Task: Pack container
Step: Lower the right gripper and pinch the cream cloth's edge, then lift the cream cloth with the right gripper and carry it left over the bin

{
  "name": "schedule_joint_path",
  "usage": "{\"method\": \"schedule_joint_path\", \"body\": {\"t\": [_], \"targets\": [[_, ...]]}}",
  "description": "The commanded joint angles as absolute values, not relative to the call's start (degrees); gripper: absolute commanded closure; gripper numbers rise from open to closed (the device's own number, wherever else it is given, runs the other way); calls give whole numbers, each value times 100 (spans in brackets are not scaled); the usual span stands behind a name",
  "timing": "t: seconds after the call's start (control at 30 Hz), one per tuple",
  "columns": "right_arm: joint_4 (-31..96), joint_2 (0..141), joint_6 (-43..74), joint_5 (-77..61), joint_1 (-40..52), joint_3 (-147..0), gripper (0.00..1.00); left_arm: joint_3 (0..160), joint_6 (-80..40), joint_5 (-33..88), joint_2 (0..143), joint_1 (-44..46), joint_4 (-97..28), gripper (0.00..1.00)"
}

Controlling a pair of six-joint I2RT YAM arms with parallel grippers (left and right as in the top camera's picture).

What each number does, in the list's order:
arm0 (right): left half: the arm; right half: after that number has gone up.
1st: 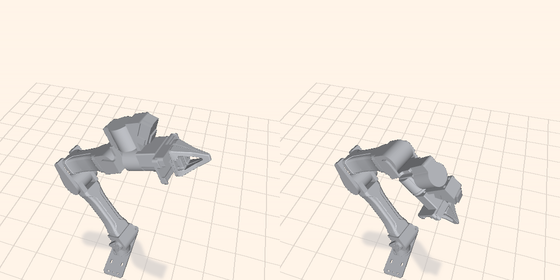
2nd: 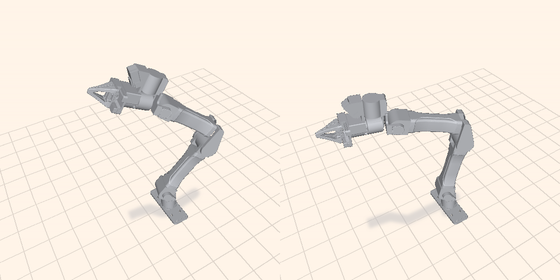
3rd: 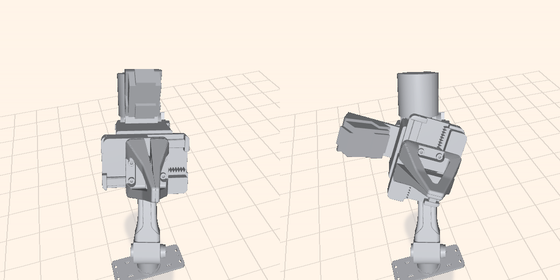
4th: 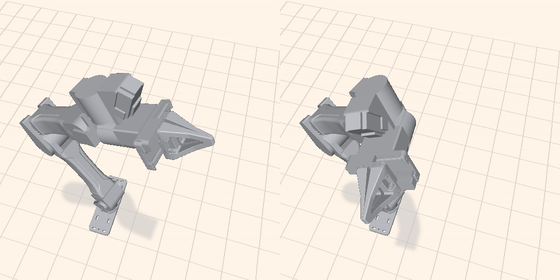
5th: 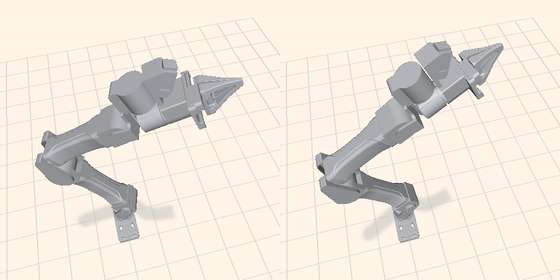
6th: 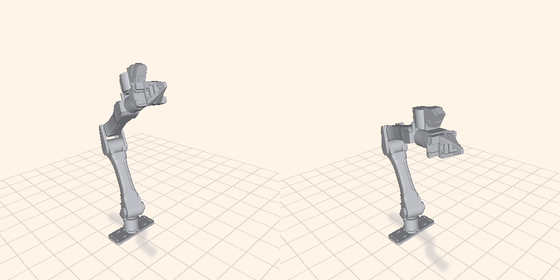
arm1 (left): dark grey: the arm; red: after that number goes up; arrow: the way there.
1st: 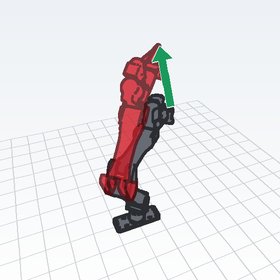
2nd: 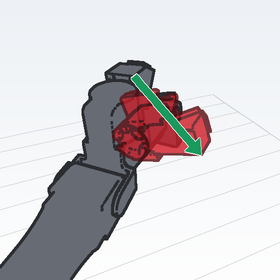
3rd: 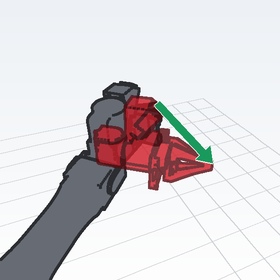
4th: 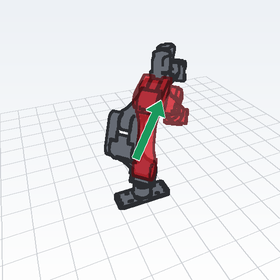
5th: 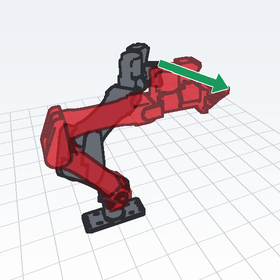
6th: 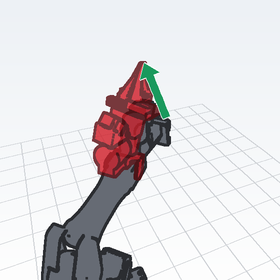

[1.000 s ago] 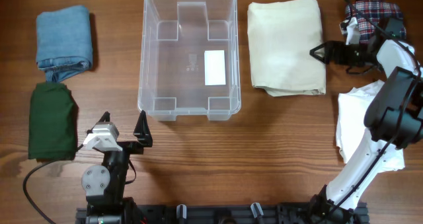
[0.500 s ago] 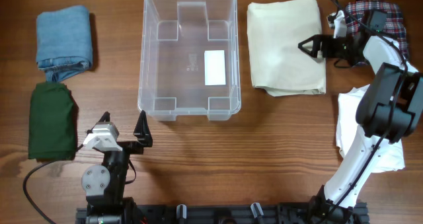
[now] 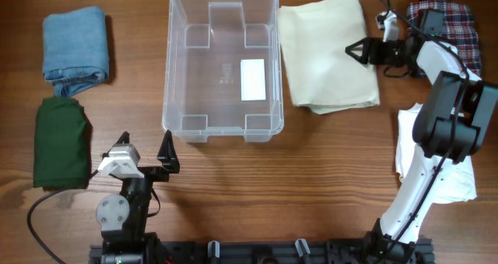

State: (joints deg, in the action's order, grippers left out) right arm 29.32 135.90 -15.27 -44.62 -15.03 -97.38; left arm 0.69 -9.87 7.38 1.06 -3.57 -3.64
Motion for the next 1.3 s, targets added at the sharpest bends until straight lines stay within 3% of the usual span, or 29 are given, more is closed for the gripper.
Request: {"method": "schedule_joint_path", "body": {"t": [0.0, 0.17, 0.43, 0.63, 1.0, 1.27], "targets": [[3094, 14051, -1330, -4399, -1330, -9513, 66, 34, -939, 720, 82, -399, -373, 0], [3109, 14051, -1332, -4552, -1330, -9513, 84, 34, -939, 720, 82, -399, -373, 0], [3131, 13941, -1157, -4685, -1334, -9520, 96, 34, -941, 720, 82, -399, -373, 0], [3225, 13485, -1155, -4611, -1334, -9526, 96, 34, -941, 720, 82, -399, -373, 0], [3948, 11644, -867, -2895, -1334, -9526, 96, 34, -939, 720, 82, -399, -373, 0], [4327, 10624, -725, -2370, -1308, -9526, 96, 34, -939, 720, 82, -399, -373, 0]]}}
